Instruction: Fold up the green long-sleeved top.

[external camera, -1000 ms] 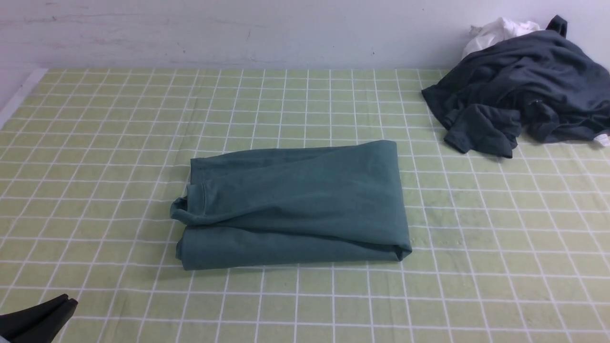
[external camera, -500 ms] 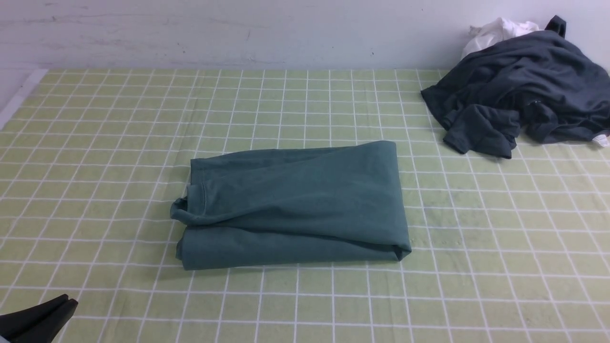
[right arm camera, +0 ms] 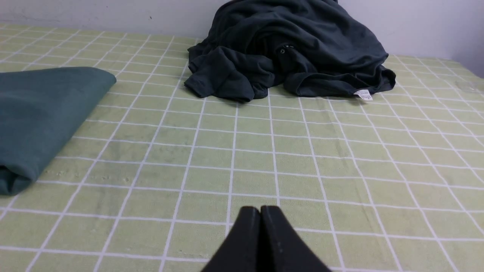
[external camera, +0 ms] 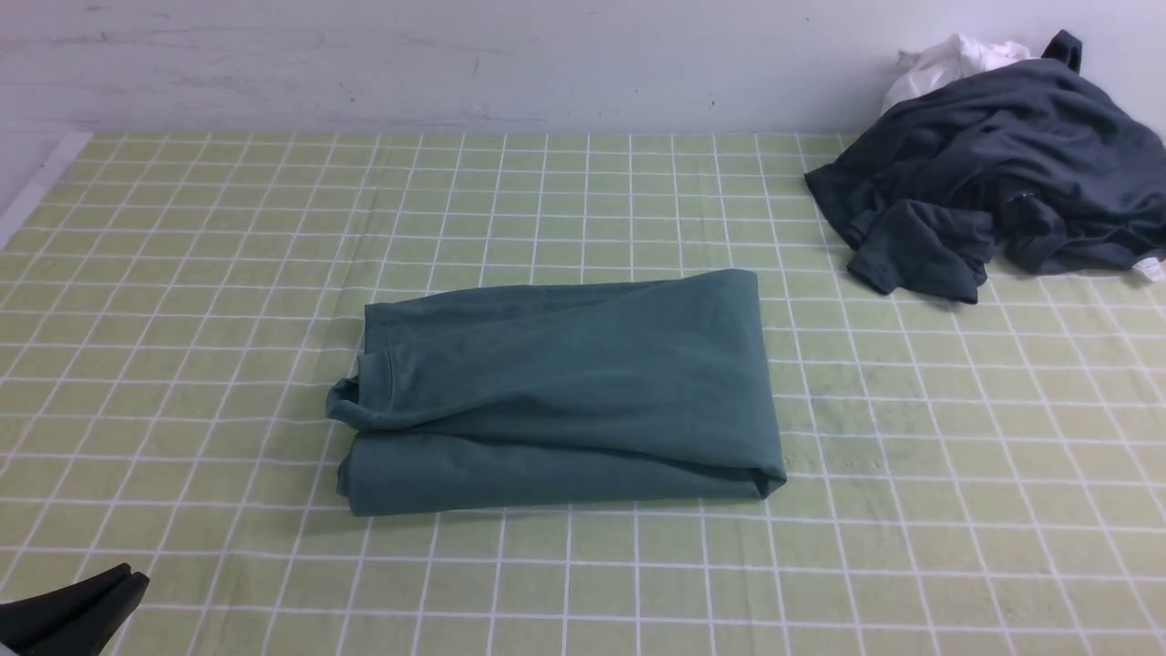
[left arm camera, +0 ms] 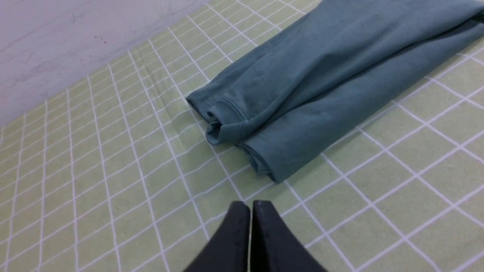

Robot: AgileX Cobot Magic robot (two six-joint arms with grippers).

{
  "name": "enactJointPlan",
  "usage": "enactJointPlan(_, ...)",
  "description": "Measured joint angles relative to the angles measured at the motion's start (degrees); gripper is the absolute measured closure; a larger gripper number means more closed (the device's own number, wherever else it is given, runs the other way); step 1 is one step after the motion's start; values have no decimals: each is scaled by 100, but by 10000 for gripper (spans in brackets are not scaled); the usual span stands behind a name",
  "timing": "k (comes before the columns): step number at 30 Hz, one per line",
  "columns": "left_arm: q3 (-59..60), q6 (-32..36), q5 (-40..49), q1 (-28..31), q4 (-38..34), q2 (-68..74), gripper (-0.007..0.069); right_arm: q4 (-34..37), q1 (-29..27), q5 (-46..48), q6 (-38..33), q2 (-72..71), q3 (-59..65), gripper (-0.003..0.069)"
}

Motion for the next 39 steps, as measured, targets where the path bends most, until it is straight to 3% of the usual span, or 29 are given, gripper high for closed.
enactJointPlan(3,251,0,-45,0,14,-237,629,0,0,4,0,0,0,675)
enactJointPlan(6,857,-196,-451,213,462,-733,629,16,-8,11,0,0,-5,675)
enactJointPlan(8,1216,-595,-754,414,627,-1008,629,18,-8,11,0,0,-5,675)
enactJointPlan(12,1411,-1783,-265,878,842,-1501,629,28,-8,16,-2,0,-5,675)
enactJointPlan(16,1416,-2260,-202,987,1016,-1538,629,41,-8,22,-2,0,-5,675)
enactJointPlan(39,1416,-2399,-186,987,1086,-1538,629,41,-8,22,-6,0,-5,675)
